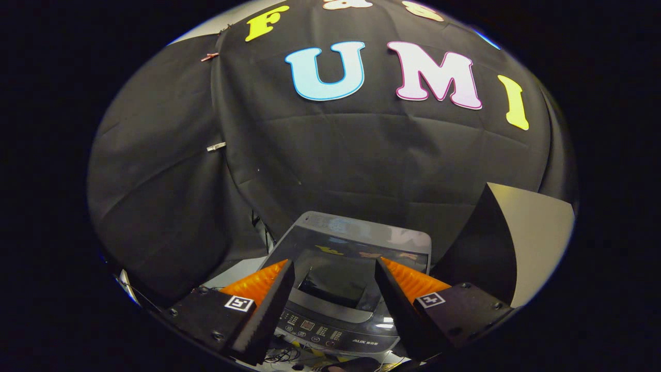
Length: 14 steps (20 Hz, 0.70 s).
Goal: Put the clothes into the washing machine and then close the washing machine lid.
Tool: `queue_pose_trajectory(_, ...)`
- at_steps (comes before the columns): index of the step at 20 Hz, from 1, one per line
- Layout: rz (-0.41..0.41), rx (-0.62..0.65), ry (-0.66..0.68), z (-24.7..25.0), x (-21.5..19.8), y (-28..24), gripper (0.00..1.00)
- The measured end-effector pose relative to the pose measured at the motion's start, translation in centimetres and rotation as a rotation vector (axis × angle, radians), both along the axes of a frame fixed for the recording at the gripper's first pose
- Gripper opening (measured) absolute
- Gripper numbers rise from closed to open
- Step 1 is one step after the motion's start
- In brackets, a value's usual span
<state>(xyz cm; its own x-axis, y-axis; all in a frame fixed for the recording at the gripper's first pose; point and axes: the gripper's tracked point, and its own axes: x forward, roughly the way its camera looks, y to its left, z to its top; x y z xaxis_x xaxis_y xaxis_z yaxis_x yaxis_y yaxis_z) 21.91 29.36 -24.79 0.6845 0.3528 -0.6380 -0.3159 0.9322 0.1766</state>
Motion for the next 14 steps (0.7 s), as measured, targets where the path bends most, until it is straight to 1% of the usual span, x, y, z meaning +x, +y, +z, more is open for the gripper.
queue_pose_trajectory(6,-0.006,0.034,-0.095,4.2,-2.8,-2.0,0.99)
queue_pose_trajectory(10,0.008,0.073,-0.206,8.7,-4.9,-3.3,0.99)
queue_pose_trajectory(14,0.006,0.074,-0.334,12.6,-7.0,-6.0,0.99)
